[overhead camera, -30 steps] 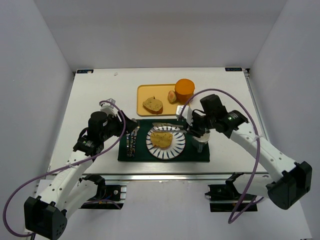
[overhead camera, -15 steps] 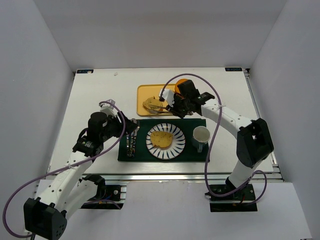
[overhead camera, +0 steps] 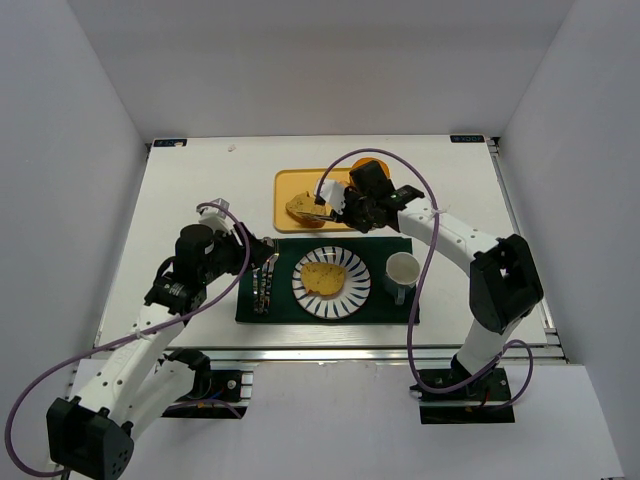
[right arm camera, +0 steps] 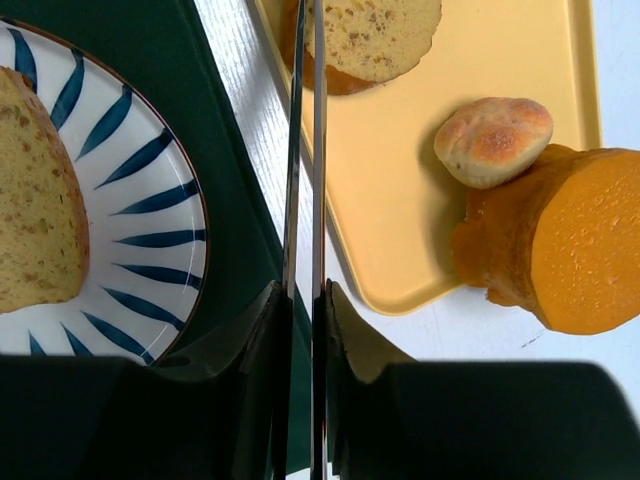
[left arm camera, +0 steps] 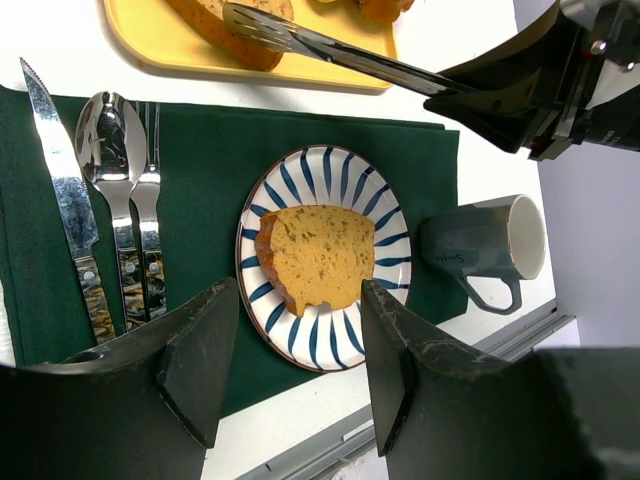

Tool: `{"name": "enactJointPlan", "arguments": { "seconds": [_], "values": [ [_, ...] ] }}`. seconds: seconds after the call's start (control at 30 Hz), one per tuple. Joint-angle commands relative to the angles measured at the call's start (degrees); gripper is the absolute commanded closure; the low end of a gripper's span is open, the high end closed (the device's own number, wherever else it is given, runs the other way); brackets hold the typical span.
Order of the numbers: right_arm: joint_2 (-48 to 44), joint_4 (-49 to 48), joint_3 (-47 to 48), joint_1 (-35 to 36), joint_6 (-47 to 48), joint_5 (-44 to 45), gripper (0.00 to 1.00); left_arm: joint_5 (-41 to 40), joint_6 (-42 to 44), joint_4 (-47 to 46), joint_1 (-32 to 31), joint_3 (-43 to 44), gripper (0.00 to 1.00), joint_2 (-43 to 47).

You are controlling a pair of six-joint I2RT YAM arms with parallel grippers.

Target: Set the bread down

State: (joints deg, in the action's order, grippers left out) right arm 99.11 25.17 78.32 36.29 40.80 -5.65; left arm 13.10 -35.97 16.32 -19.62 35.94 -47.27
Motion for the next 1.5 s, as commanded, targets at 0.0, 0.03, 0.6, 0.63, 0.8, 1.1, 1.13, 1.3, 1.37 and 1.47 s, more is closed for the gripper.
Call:
{"name": "enactJointPlan", "arguments": {
  "seconds": [0.0,0.03,0.6,0.63,0.8,1.1,1.13,1.3,1.37,1.47],
  "values": [
    [-2.6,-1.3,0.9,0.3,-0.1,-1.1,0.86,-0.1,0.7,-0.2,0.1,0.8,0.38,0.2],
    [-3.4,-1.3,1.0,0.3,-0.1,-1.6,0.88,-0.2,0.8,-0.2,0.1,0.7,0.38,0.2],
    [-30.3,11.3,-9.7,0.2,-0.3,-13.2,0.9,-2.6,1.6,1.9,0.1,1.1,0.38,2.3],
    [-32.2,12.0,-11.2,0.2,-0.1,-13.8,0.9,-2.6,1.6,2.1,0.1,1.2,0.38,2.3],
    [-42.6,16.2,-20.5,0.2,3.7,-14.3,0.89,-2.9,1.8,1.8,0.2,1.5,0.38,1.7],
    [-44.4,17.8,-25.9,0.2,5.7,-13.9,0.73,-1.4,2.0,0.2,0.2,2.3,0.38,-0.7],
    [-44.2,18.3,-25.8,0.2,6.5,-14.3,0.64,-1.4,2.1,0.5,0.2,2.5,0.38,-0.8],
    [-44.6,19.3,-24.9,0.2,7.1,-16.1,0.55,-2.1,2.1,1.4,0.2,2.1,0.38,0.6],
    [-45.0,19.5,-24.1,0.3,6.7,-16.7,0.55,-2.1,2.0,1.5,0.2,1.8,0.38,1.0],
    [-46.1,19.1,-23.1,0.3,5.5,-18.3,0.55,-2.1,1.6,1.5,0.2,1.3,0.38,1.6]
  ]
}}
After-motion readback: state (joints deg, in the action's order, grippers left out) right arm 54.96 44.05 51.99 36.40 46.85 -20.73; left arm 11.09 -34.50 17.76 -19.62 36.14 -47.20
